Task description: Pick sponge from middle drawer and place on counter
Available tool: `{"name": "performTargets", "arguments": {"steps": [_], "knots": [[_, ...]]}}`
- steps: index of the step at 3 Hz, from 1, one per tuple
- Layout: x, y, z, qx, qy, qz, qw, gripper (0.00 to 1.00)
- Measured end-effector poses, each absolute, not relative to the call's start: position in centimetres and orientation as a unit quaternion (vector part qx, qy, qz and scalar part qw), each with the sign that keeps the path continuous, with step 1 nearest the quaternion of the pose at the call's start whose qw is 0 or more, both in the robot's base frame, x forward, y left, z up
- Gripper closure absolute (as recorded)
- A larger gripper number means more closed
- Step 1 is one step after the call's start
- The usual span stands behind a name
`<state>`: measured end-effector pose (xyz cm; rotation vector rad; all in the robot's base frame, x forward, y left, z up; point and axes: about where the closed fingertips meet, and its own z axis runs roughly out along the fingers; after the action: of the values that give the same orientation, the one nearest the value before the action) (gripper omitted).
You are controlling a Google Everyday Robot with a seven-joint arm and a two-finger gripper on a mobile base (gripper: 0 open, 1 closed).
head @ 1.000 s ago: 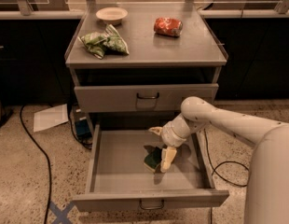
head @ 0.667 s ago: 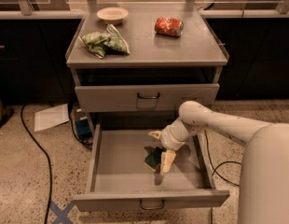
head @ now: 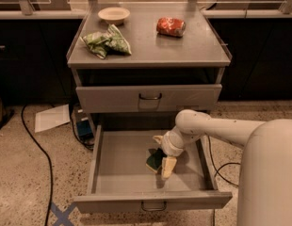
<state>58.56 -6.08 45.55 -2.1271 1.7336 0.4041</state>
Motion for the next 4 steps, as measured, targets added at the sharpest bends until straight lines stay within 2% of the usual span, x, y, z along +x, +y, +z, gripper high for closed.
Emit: {"name": "performTargets", "arguments": {"steps": [4], "knots": [[60.5, -4.3, 39.3, -0.755, 0.610, 0.159, 0.183, 0.00]]}}
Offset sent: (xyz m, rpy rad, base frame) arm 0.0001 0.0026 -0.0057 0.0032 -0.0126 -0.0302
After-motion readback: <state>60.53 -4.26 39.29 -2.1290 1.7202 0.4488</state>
